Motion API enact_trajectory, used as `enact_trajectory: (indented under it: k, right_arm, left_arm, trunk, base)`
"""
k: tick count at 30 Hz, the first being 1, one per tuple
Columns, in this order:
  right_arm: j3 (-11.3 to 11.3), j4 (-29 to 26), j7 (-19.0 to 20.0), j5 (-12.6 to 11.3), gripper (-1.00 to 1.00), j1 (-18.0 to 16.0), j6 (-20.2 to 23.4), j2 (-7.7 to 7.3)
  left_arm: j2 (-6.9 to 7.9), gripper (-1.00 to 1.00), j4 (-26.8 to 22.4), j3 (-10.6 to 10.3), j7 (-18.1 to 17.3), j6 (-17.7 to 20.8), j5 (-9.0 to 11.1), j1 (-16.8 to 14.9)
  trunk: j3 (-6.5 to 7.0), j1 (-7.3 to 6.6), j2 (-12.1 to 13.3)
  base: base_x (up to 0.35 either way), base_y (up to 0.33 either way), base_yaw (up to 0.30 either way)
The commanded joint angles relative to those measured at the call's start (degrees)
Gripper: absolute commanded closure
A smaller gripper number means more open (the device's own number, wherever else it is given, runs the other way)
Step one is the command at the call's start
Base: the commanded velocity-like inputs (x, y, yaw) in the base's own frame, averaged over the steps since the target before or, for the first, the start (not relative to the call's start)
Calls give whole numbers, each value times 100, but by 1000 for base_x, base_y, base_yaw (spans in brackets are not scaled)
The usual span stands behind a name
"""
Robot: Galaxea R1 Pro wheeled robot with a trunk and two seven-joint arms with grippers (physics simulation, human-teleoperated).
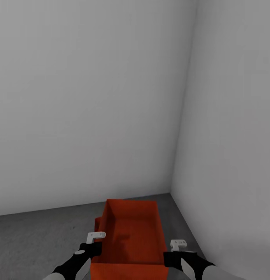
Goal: Move the two storage containers from the living room to the garage. In the garage, place one container on the floor and stack the other container on top of it (either order is fine).
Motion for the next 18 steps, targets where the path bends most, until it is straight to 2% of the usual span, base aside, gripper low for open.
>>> enact_trajectory:
  k: [1,7,13,14,15,18]
  right_arm:
    - [-54,-298,458,-62,100,-3,-21,-233]
    - [-54,-298,458,-62,100,-3,-21,-233]
    - [-54,-298,458,-63,100,-3,-23,-233]
    - [-52,-298,458,-63,100,-3,-25,-233]
    - [-50,-298,458,-63,-100,-3,-27,-233]
    - [-53,-298,458,-67,-100,-3,-32,-233]
  left_arm:
    - [11,100,15,-164,-135,81,122,0]
    - [11,100,15,-164,-135,81,122,0]
    - [12,100,15,-164,-135,81,127,0]
    - [11,-100,15,-164,-135,81,129,0]
    - [14,-100,15,-164,-135,78,130,0]
    - [16,-100,15,-164,-135,73,131,0]
  trunk:
    - [-25,22,-44]
    - [-132,153,-285]
    - [-132,153,-285]
    - [-132,153,-285]
    - [-132,153,-285]
    - [-132,153,-285]
  base:
    - [0,0,0]
    - [0,0,0]
    - [0,0,0]
    - [0,0,0]
    - [0,0,0]
    - [0,0,0]
